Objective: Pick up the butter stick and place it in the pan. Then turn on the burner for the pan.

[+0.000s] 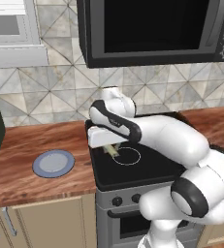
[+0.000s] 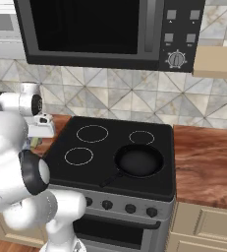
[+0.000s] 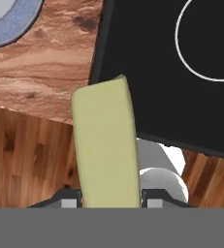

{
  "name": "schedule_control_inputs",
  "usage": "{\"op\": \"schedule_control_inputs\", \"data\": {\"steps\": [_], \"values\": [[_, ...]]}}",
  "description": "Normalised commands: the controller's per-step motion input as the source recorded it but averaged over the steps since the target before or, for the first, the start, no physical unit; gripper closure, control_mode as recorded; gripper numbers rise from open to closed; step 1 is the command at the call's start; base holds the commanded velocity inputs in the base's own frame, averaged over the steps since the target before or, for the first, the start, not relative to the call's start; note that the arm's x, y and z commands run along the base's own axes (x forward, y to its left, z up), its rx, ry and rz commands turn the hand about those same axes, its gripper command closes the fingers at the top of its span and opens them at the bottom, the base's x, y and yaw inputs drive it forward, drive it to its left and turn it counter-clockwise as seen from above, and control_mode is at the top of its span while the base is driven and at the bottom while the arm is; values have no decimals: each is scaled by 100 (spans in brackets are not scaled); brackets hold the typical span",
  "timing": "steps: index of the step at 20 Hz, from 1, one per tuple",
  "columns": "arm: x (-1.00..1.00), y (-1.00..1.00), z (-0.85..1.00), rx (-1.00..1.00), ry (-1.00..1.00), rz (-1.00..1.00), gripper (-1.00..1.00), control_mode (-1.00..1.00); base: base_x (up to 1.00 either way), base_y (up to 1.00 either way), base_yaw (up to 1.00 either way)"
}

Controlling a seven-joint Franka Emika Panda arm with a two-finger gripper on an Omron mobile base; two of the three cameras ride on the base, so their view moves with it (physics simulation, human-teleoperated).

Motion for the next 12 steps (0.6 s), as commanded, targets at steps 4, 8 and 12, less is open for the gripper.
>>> {"op": "schedule_control_inputs", "data": {"steps": [4, 8, 12], "values": [[-14, -93, 25, 4, 0, -4, 100, -100, 0, 0, 0], [-9, -96, 13, 5, 0, -3, 100, -100, 0, 0, 0], [0, -93, 5, 4, 0, -3, 100, -100, 0, 0, 0]]}}
